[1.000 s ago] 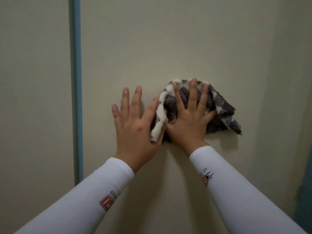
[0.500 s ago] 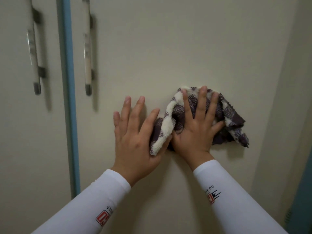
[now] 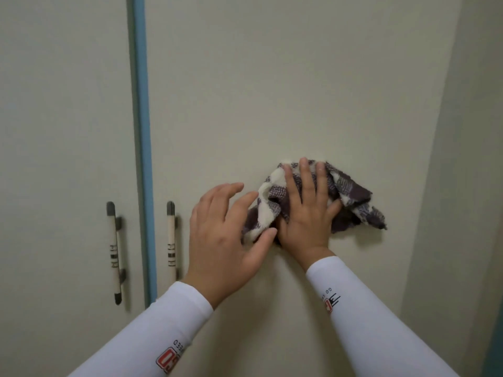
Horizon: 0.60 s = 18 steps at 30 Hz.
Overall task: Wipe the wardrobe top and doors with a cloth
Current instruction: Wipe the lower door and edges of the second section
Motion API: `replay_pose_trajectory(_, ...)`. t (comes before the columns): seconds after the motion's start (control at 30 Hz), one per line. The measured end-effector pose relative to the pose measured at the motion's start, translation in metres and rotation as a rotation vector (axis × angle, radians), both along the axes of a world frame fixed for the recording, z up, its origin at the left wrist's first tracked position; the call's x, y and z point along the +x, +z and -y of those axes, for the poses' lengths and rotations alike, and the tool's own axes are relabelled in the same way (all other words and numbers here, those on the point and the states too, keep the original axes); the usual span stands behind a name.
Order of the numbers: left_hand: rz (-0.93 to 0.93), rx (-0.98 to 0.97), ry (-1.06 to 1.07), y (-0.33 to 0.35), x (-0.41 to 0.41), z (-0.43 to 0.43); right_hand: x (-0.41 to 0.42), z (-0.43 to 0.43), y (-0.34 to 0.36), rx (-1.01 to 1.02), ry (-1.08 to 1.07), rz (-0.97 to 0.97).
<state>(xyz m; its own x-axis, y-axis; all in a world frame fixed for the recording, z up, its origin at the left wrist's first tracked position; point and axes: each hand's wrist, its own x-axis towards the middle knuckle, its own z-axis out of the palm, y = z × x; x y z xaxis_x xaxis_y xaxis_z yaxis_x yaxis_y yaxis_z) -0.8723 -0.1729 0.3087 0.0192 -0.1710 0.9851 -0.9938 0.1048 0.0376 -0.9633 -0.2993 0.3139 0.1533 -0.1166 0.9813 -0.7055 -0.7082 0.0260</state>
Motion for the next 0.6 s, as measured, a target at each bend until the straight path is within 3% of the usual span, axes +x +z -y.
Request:
replay_pose_trajectory(0.2,-0.008,0.014,0.01,0.009,-0.01,-0.021,-0.014,-0.003,0.044,-0.148,0.125,0.026)
replay_pose_trajectory(0.37,-0.05,0.023,0.038,0.012,-0.024,-0.024,-0.031,-0.02,0.058,-0.086,0.213,0.04)
replay_pose_trajectory(0.5,-0.265,0.046,-0.103,0.016,-0.038,-0.025,-0.043,-0.037,0.049,0.222,0.389,0.287)
replay_pose_trajectory(0.6,-0.455,0.208,-0.19,0.009,-0.046,-0.024,-0.052,-0.04,0.047,0.533,0.508,0.492)
